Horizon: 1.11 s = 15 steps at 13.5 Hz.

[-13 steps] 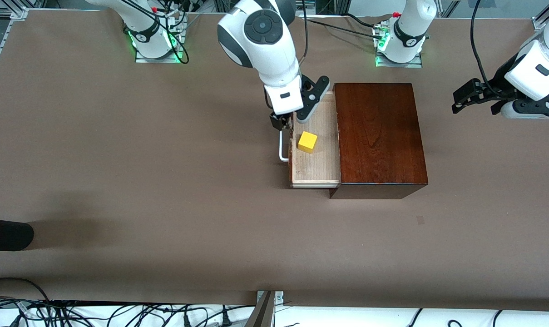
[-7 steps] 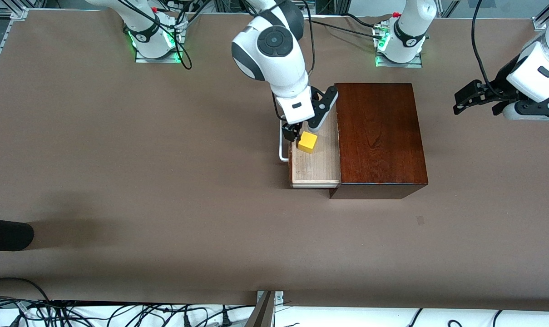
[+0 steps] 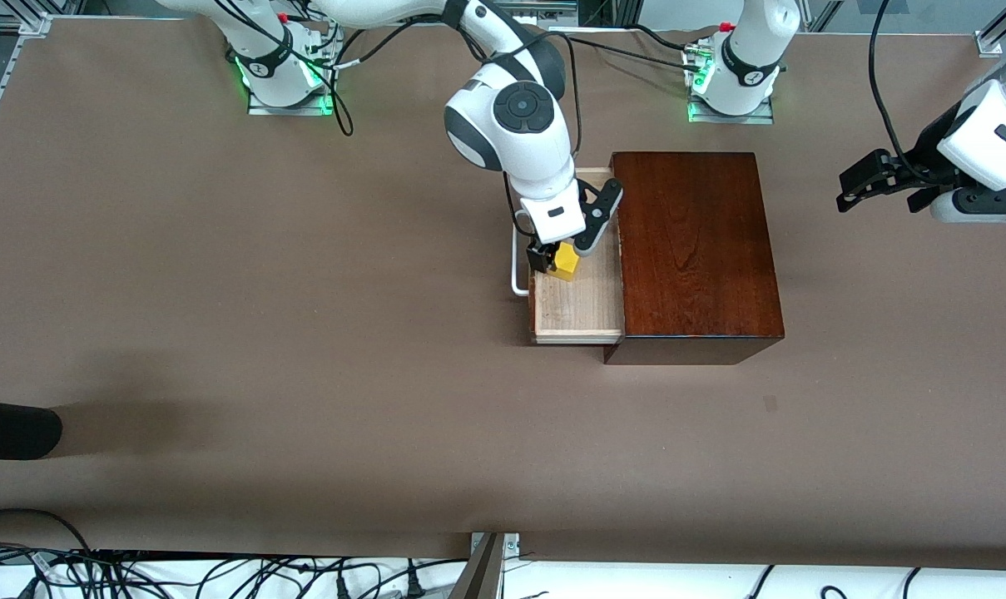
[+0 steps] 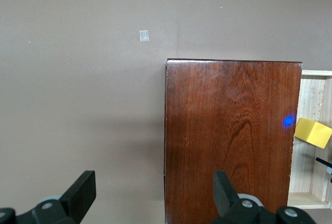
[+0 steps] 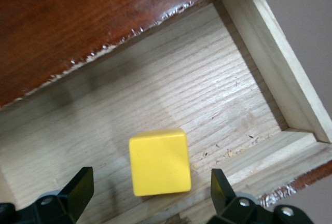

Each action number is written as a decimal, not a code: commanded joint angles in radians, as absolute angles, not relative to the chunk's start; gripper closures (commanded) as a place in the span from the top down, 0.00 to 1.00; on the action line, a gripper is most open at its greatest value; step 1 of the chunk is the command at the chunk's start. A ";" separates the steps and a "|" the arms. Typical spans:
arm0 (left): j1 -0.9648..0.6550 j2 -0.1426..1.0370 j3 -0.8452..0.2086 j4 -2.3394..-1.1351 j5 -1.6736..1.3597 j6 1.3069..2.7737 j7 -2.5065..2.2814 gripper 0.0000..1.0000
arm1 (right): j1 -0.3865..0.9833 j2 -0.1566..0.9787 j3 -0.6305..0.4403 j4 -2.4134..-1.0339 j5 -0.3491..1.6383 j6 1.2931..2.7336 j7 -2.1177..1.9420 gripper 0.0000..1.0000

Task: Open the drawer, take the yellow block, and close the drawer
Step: 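Lower the right gripper into the drawer and grasp the yellow cube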

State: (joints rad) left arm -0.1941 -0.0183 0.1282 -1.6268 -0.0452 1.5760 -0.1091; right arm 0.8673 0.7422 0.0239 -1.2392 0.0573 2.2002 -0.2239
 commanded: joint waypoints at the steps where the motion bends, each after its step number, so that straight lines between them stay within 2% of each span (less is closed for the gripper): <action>1: -0.184 0.003 0.124 -1.594 -0.041 1.571 -0.094 1.00 | 0.881 0.772 0.012 -1.203 0.037 2.203 -0.229 1.00; 11: -0.183 0.011 0.124 -1.594 -0.046 1.572 -0.092 1.00 | 0.900 0.810 0.006 -1.212 0.011 2.266 -0.215 1.00; 15: -0.172 0.011 0.124 -1.594 -0.049 1.572 -0.091 1.00 | 0.903 0.810 0.006 -1.249 -0.011 2.312 -0.183 0.88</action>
